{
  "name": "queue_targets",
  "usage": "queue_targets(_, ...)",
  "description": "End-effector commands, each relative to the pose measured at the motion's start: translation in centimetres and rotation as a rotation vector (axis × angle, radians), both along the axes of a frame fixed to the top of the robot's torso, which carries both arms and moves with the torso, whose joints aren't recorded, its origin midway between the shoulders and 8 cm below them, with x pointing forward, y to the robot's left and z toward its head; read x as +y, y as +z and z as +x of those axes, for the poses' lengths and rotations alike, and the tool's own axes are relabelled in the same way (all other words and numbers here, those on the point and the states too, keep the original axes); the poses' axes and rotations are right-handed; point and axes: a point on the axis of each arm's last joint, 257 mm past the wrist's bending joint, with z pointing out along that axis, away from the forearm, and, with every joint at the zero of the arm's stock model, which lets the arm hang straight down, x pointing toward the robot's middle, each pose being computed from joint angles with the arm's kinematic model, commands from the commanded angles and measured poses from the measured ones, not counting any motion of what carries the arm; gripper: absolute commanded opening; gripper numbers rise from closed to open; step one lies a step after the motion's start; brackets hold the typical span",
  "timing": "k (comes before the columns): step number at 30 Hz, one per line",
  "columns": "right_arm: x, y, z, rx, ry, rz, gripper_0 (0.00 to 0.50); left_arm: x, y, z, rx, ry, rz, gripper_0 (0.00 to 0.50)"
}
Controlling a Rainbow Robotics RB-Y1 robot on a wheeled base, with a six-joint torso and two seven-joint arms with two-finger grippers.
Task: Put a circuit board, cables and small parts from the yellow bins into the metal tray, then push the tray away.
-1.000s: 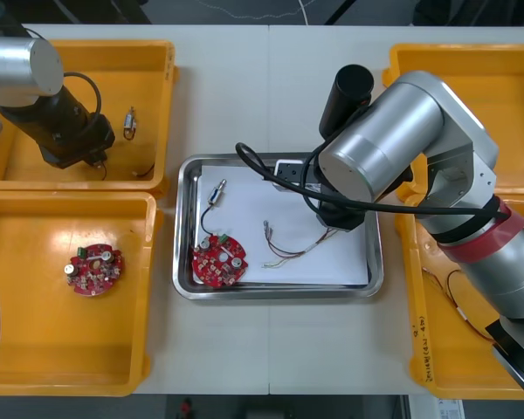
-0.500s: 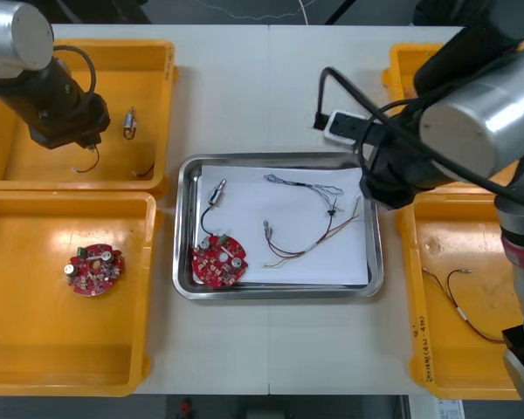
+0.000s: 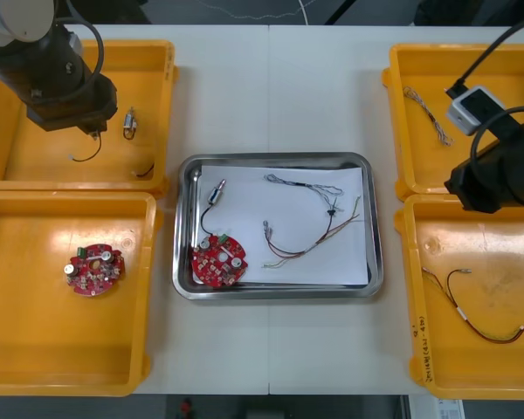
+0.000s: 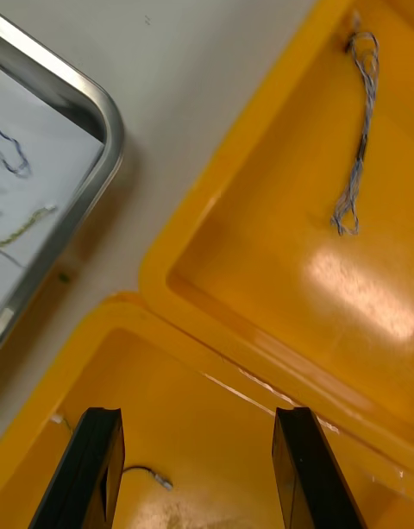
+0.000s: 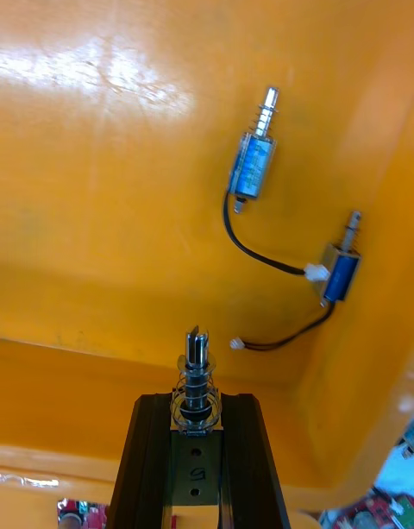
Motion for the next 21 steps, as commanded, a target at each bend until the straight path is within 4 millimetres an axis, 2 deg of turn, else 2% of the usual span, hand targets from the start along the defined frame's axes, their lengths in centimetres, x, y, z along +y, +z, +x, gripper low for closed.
queue_targets(1,-5.4,0.2,-1.8,-0.009,-0.183,0.042,0.5,-0.7,1.8,-0.9,-0.009,-0.023,0.018,0.0)
queue_targets(4,-7.9,-0.7,-2.9,0.016,-0.278,0.074,0.5,-2.0,1.6,-1.1,0.0,-0.065,0.051,0.0)
queue_targets(11,-11.5,-2.3,-4.5,0.083,-0.437,0.256,0.5,-6.8,1.5,-1.1,0.009,-0.134,0.027,0.0)
queue_targets(16,-14.1,-2.9,-4.8,0.112,-0.509,0.268,0.5,-9.8,1.6,-1.4,0.018,-0.17,0.015,0.0)
queue_targets(21,-15.5,-3.6,-5.0,0.145,-0.546,0.27,0.5,-13.0,1.2,-1.8,0.026,-0.211,-0.006,0.001)
